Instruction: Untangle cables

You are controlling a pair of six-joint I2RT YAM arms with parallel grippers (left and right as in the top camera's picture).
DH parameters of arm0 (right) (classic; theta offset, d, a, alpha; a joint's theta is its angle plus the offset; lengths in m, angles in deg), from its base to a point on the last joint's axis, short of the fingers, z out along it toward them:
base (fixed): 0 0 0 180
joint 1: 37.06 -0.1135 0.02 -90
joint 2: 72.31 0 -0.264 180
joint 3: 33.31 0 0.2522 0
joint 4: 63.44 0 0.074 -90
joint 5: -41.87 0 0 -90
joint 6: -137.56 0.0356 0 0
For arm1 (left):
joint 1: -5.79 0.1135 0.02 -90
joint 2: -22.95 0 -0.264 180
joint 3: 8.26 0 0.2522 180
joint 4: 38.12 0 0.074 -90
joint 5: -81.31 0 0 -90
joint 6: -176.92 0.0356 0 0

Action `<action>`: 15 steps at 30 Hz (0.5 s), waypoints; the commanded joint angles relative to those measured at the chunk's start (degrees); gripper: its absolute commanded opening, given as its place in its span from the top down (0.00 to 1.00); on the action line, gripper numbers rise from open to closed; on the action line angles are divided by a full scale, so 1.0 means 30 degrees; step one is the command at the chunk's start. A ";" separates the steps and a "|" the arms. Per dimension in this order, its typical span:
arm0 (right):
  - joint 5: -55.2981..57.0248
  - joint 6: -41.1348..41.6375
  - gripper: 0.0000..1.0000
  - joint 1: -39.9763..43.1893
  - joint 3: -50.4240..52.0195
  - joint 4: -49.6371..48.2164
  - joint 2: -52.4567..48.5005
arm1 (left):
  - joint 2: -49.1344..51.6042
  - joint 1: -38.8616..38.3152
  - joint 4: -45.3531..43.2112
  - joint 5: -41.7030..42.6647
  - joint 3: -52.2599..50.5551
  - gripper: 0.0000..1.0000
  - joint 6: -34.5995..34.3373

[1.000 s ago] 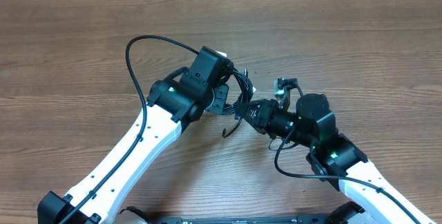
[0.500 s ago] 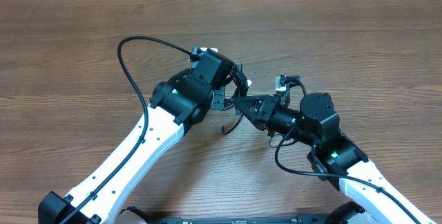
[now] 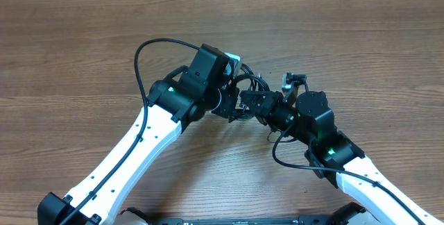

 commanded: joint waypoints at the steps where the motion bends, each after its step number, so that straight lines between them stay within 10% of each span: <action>1: 0.3228 -0.0430 0.96 0.0175 -0.0408 0.0313 -0.0197 | -0.0306 -0.0321 0.0933 0.3927 0.0372 0.96 0.2470; 15: 0.5085 -0.0437 0.96 0.0175 -0.0408 0.2754 -0.0233 | -0.0306 -0.0321 -0.0729 1.4841 0.0372 0.96 0.6462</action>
